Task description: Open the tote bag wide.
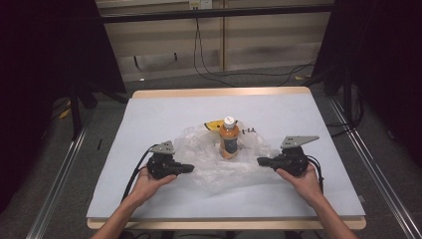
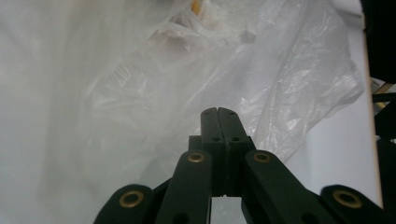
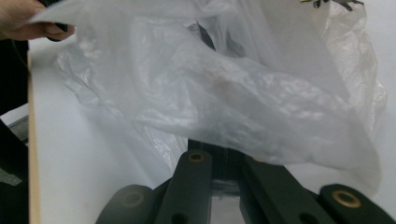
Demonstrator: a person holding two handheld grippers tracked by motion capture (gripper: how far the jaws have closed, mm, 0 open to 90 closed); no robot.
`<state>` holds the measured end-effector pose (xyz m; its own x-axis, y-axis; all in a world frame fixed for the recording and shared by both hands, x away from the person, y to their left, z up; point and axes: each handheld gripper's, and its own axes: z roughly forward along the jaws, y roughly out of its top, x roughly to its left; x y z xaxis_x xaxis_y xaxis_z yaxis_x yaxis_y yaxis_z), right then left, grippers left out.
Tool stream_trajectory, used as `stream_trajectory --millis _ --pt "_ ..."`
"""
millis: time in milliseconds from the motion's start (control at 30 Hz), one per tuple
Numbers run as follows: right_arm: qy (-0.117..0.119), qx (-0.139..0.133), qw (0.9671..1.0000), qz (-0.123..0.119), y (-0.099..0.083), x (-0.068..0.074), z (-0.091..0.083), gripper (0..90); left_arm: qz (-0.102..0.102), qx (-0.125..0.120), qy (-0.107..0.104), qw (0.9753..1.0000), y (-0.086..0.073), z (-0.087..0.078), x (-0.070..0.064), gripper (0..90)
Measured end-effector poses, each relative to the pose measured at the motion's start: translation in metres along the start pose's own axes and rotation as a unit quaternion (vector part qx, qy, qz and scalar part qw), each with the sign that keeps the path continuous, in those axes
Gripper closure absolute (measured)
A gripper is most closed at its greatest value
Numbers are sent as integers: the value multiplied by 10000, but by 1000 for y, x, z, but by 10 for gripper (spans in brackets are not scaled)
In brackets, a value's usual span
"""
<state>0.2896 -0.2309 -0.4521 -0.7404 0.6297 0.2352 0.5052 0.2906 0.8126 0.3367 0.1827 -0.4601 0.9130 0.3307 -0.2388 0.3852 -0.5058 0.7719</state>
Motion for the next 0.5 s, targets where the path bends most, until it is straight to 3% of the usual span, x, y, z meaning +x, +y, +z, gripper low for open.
stream_trajectory --millis 200,367,500 --pt "-5 -228 9997 -67 2 9 -15 900 -36 -375 28 9993 4 -14 -3 900" --pt "46 -451 9989 -102 7 15 -23 900 -24 -435 57 9990 7 -14 -2 900" --pt "44 -543 9985 -82 11 13 -20 900 -127 -273 73 9995 6 -2 2 900"
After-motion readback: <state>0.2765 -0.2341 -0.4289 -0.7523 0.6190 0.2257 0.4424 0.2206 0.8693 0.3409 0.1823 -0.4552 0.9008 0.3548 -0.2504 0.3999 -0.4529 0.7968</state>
